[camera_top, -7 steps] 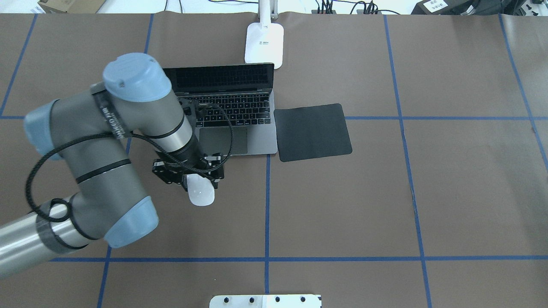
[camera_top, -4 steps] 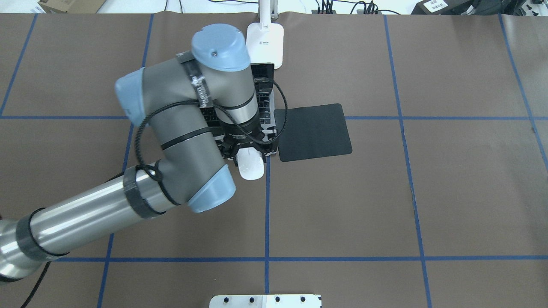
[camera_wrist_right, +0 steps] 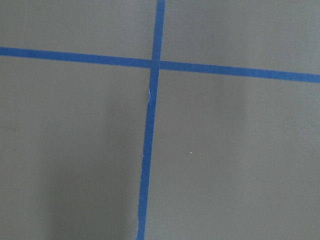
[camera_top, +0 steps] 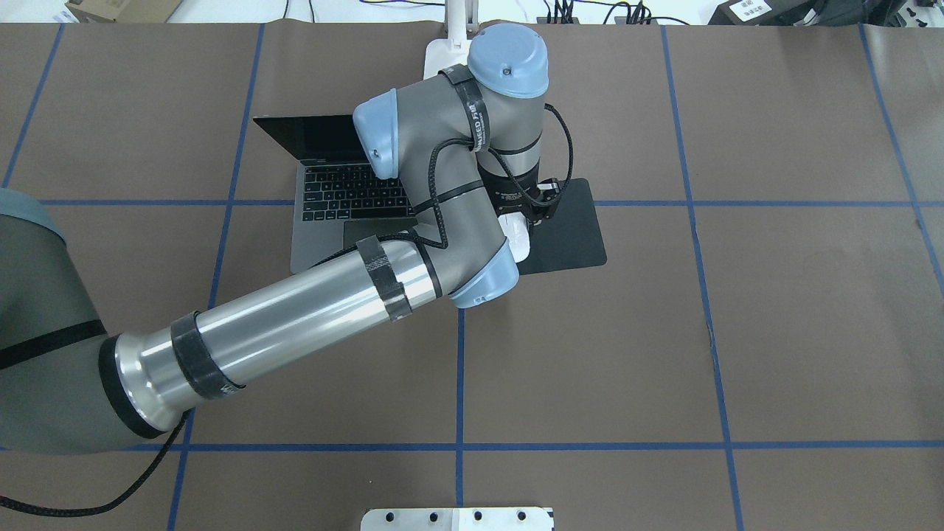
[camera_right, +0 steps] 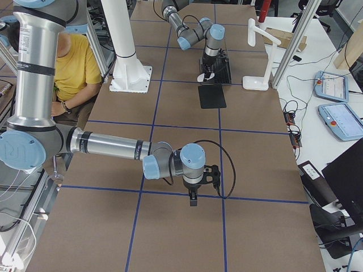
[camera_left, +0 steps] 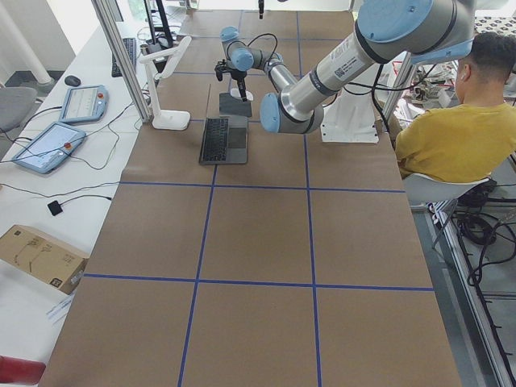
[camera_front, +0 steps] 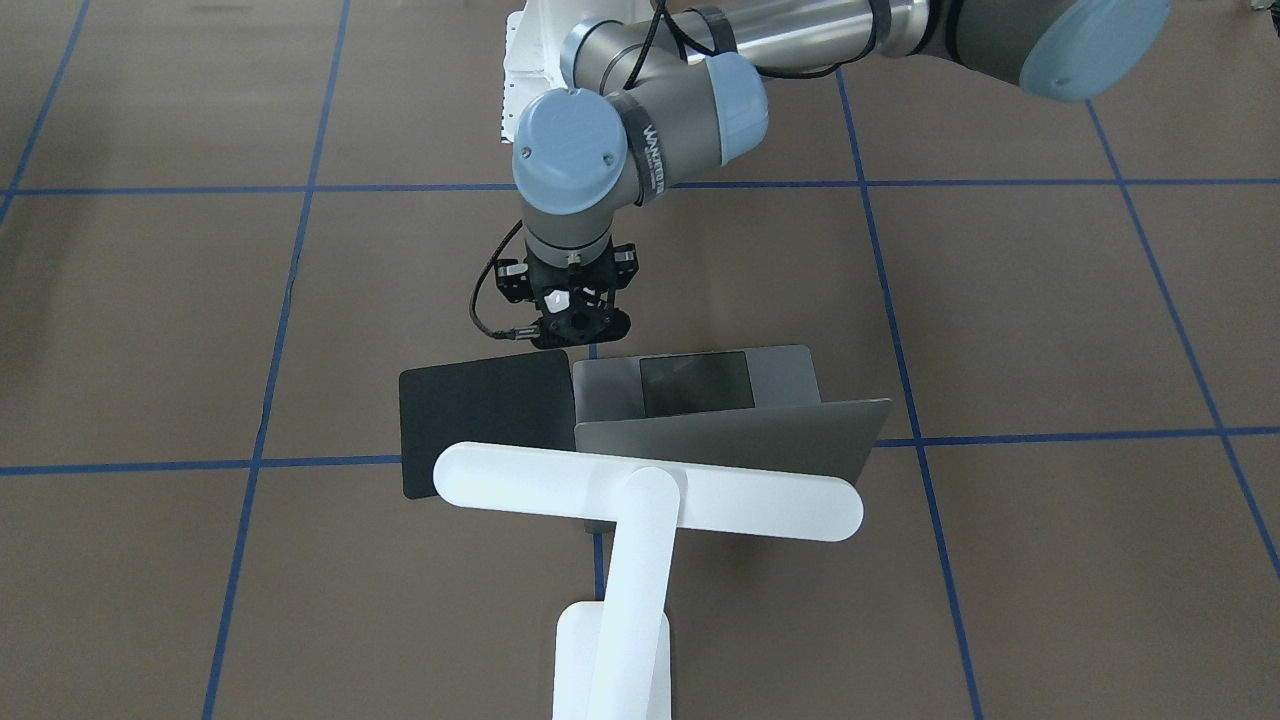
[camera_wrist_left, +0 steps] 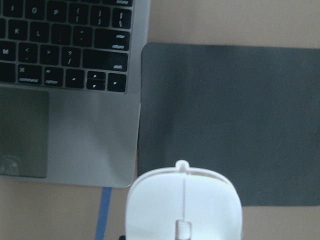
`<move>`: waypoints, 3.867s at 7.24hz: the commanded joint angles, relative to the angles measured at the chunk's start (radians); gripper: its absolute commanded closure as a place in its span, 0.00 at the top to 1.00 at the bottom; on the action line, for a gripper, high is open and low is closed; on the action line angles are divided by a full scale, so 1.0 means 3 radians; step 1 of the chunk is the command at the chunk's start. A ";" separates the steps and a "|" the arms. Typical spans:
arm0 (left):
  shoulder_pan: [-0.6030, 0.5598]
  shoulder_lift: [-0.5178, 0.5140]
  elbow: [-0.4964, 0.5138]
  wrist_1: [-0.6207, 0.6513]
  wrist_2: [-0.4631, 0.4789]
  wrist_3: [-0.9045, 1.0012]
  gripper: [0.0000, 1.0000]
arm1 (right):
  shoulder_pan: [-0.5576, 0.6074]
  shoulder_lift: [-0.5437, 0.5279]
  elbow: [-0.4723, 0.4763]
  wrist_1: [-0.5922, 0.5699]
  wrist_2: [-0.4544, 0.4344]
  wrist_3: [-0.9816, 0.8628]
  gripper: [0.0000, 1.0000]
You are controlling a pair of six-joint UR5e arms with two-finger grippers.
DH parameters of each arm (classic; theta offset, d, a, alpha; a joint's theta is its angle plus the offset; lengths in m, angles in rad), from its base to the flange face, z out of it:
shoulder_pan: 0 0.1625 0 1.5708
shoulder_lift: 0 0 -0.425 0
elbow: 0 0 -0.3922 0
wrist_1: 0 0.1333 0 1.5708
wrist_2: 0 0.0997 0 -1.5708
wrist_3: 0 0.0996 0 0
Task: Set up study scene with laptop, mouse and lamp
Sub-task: 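Lower the white mouse with the left gripper onto the mouse pad, then open the left gripper off the mouse and withdraw the left arm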
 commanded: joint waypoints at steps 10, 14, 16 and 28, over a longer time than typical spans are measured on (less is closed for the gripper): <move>0.0071 -0.0172 0.0550 -0.0621 0.0363 0.0008 1.00 | -0.0005 0.0017 -0.0068 0.0016 -0.0020 -0.0004 1.00; -0.0215 0.0719 -0.0873 -0.0214 -0.0102 0.0323 1.00 | 0.0000 -0.0003 -0.0109 0.0052 -0.0056 0.0042 1.00; -0.0480 0.1481 -0.1901 0.0327 -0.0173 0.1048 1.00 | 0.0000 -0.0003 -0.0089 0.0047 -0.0056 0.0042 1.00; -0.3022 0.3970 -0.1959 0.0379 -0.0531 0.5281 1.00 | 0.0163 0.0420 0.0059 -0.0466 0.0082 0.0006 1.00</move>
